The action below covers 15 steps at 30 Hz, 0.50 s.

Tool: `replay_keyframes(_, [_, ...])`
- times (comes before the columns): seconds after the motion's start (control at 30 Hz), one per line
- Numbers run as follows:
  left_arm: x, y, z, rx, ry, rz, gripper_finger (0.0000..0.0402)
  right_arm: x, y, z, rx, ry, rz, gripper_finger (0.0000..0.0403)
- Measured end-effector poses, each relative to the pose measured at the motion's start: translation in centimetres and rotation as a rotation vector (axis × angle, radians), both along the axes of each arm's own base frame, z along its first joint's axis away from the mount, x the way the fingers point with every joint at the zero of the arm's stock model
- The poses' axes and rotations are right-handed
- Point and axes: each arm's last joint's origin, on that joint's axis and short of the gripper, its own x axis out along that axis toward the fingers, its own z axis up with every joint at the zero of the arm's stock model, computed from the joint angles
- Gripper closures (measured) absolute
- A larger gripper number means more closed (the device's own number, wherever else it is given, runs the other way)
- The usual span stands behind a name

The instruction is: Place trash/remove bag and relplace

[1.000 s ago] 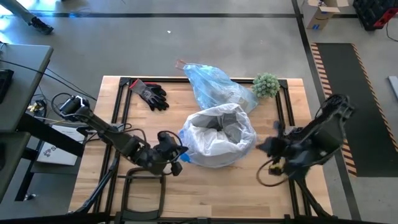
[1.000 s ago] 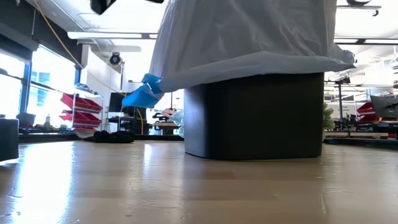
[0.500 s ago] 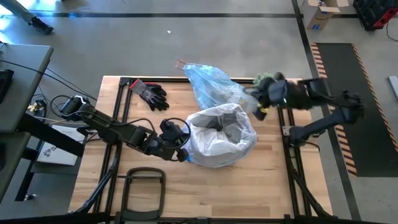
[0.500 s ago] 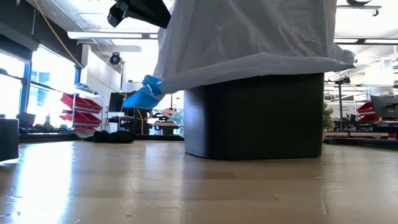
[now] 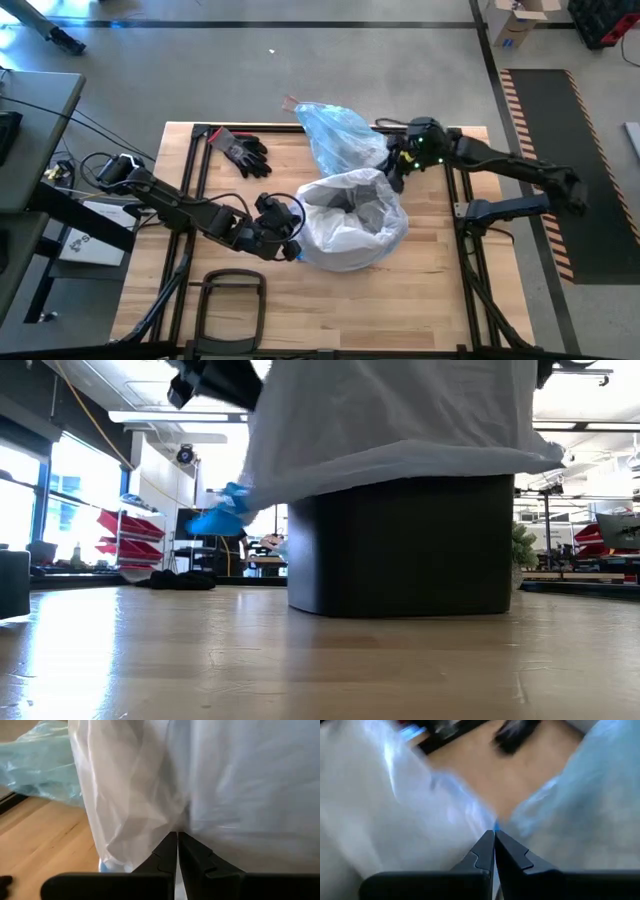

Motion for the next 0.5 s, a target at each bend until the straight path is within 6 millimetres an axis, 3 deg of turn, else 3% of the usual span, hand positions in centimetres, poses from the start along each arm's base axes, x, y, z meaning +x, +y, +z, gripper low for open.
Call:
replay_keyframes(0.1, [-0.4, 0.4, -1.5, -0.007, 0.016, 0.034, 0.0402, 0.0, 0.2, -2.1, 0.091, -0.031, 0.108, 0.0403])
replay_keyframes(0.37, [-1.2, 1.1, -5.1, -0.047, 0.003, 0.082, 0.0401, -0.2, 2.1, -7.4, 0.178, -0.042, 0.141, 0.0403])
replay_keyframes(0.5, [-1.4, 1.2, -5.8, -0.059, -0.003, 0.091, 0.0401, -0.5, 2.7, -8.4, 0.149, -0.010, 0.090, 0.0403])
